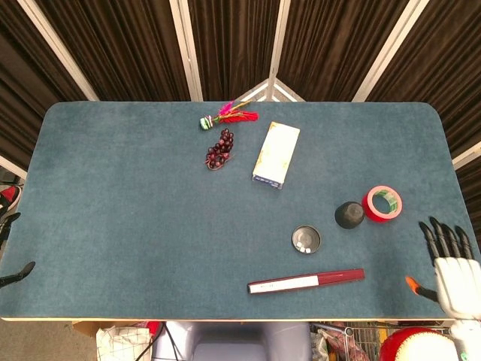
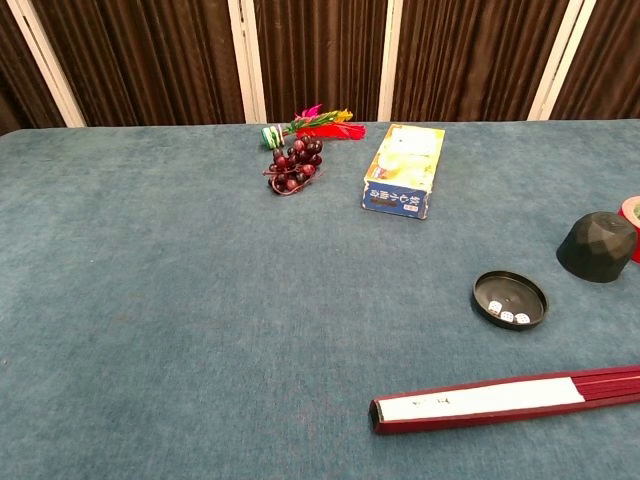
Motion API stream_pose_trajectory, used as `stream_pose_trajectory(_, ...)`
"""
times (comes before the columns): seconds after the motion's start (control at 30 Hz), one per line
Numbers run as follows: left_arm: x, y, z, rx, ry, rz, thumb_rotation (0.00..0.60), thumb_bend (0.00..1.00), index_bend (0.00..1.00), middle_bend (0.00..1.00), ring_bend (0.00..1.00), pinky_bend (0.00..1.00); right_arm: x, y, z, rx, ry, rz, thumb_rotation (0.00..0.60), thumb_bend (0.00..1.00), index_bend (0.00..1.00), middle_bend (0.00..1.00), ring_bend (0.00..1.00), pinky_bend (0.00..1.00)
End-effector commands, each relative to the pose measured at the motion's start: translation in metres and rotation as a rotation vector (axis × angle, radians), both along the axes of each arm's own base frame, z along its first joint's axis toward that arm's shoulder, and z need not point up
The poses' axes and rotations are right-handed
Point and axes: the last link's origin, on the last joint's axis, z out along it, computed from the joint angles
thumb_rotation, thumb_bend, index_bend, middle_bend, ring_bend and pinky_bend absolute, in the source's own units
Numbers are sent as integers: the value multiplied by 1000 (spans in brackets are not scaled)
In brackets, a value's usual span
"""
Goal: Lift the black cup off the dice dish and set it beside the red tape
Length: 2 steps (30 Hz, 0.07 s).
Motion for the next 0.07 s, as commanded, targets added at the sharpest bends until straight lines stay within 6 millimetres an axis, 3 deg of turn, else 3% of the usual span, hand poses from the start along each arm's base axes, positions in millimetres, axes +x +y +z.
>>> stream_pose_trajectory(0.03,0,0,-1,-5,3,2,600,311,134,0,0,88,-4,4,5,-17,-1,-11,600,47,60,26,82,0)
stream_pose_trajectory(0.07,-1,0,-2,-8,5,6,600,311,134,0,0,88,-6,4,5,-18,0,-19,600,47,60,26,82,0)
